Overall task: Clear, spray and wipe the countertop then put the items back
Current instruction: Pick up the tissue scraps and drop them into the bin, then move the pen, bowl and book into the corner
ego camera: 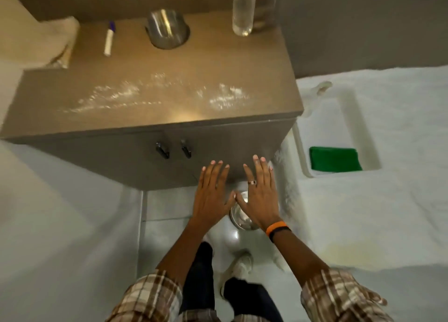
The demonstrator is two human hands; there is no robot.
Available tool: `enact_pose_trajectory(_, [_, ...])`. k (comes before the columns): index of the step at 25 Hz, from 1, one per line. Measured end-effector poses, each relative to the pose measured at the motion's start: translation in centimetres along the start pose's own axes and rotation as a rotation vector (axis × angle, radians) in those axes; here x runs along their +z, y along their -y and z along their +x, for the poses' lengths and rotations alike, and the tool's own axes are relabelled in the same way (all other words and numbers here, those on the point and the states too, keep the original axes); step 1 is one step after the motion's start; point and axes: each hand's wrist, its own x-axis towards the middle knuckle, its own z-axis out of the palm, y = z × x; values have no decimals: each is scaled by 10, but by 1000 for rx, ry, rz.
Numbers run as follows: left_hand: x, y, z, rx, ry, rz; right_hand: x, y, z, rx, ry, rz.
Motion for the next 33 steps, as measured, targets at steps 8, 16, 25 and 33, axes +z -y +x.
enact_pose_trajectory(8, [-149,63,53,-69,-394,108,-105,86,108,-236,-230,23])
enact_pose_trajectory(16, [-235,179,123,-290,-266,138,-113,204,235,-238,-234,30])
enact_pose_trajectory(25, [-273,289,244,-393,-214,-84,-91,224,376,183,-184,252])
enact_pose_trajectory(33, [-258,318,307,-542,-84,49,-77,217,419,266,-216,446])
